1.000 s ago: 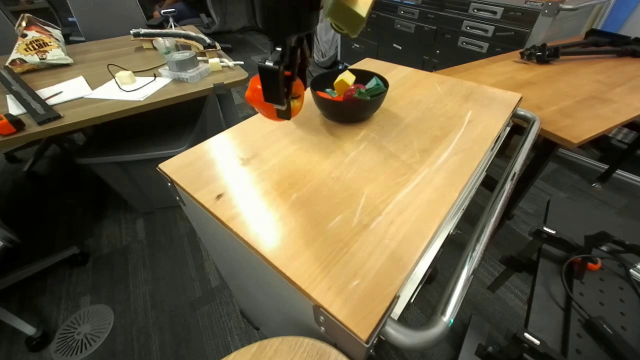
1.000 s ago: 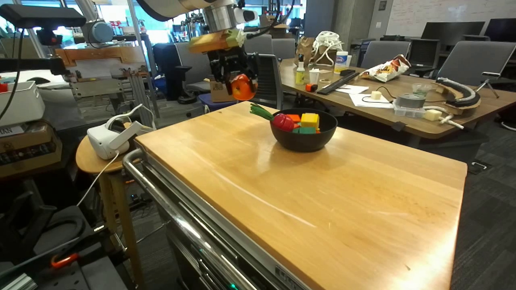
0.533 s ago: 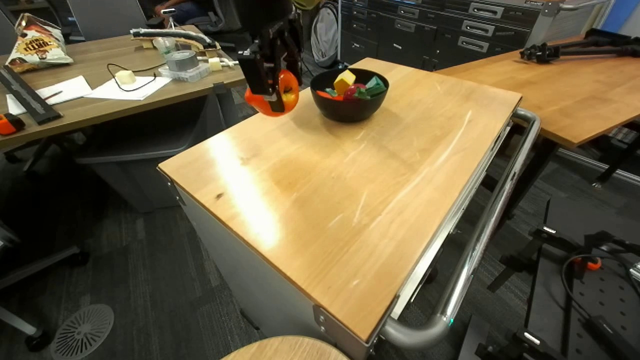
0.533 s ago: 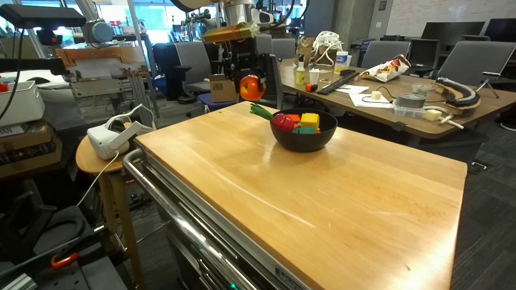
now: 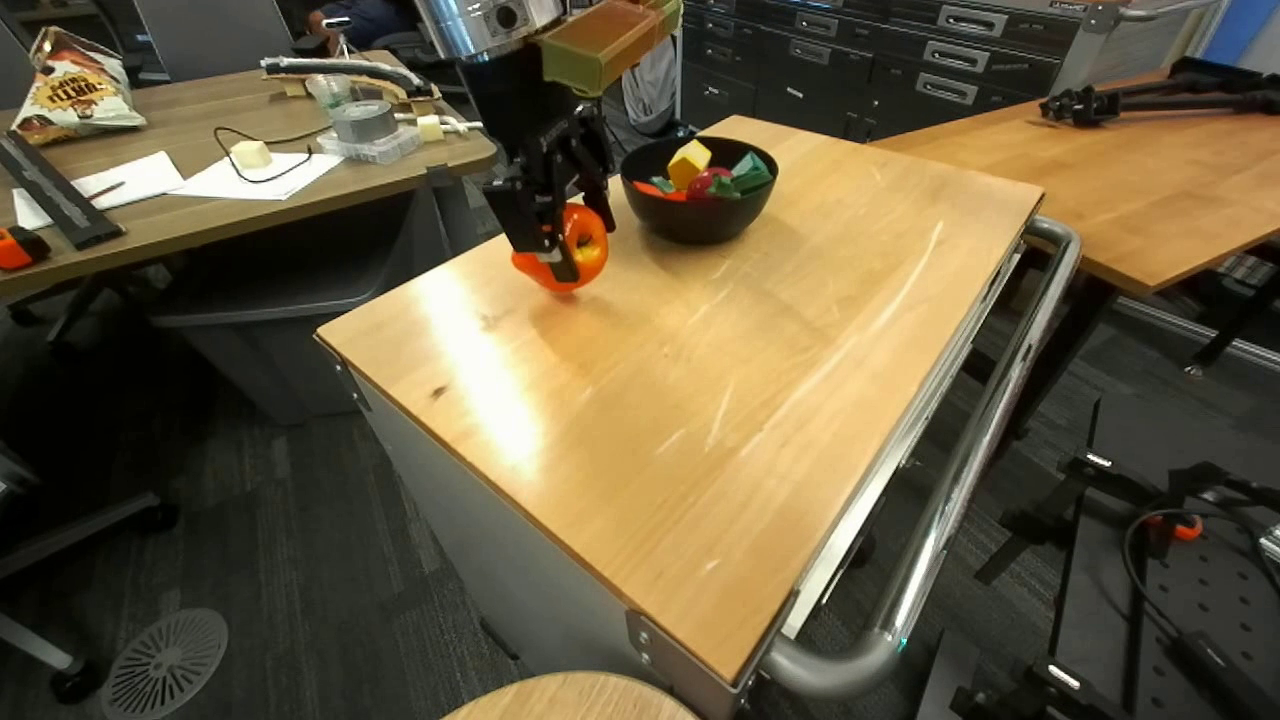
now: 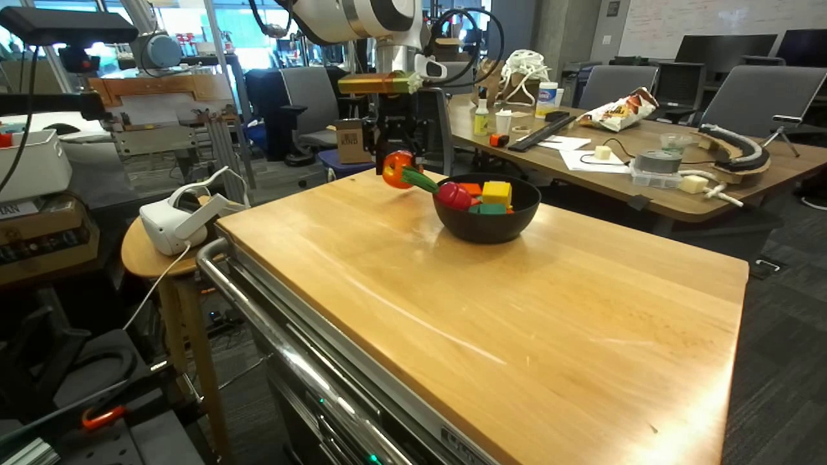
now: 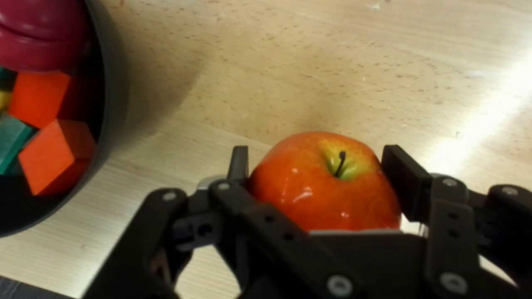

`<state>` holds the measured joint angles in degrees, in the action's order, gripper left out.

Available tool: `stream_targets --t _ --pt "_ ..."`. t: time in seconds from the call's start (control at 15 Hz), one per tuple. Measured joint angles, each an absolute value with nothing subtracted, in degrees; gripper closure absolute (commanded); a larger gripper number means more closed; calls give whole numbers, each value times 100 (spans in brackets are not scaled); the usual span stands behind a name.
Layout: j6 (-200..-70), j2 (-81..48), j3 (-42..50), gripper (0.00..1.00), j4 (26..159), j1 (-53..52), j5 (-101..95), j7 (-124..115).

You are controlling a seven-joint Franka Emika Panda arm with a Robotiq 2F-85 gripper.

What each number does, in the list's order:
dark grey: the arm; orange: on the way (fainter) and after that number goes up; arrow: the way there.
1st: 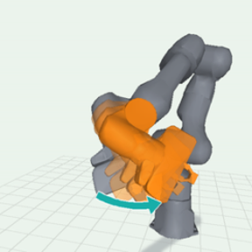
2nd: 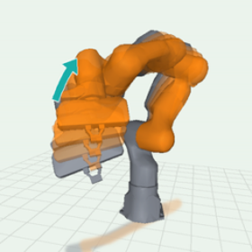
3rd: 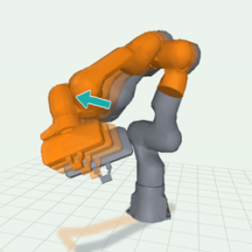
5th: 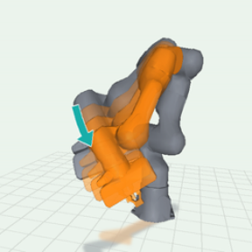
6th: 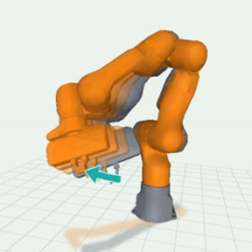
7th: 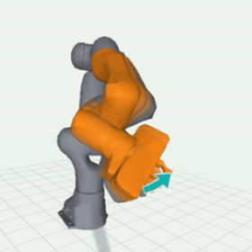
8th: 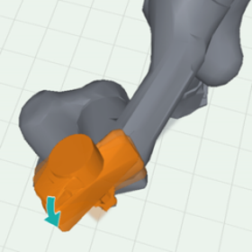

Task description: Move the apple to the left, take the radish and blocks out of the black bowl

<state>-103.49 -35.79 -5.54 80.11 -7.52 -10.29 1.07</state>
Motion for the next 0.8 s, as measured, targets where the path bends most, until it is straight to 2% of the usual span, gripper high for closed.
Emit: stream_targets --t 0.53,0.8 --pt "-10621 -3586 -631 47 7827 -759 15 84" --pt "-12275 -3646 -596 47 8257 -864 -43 -85"
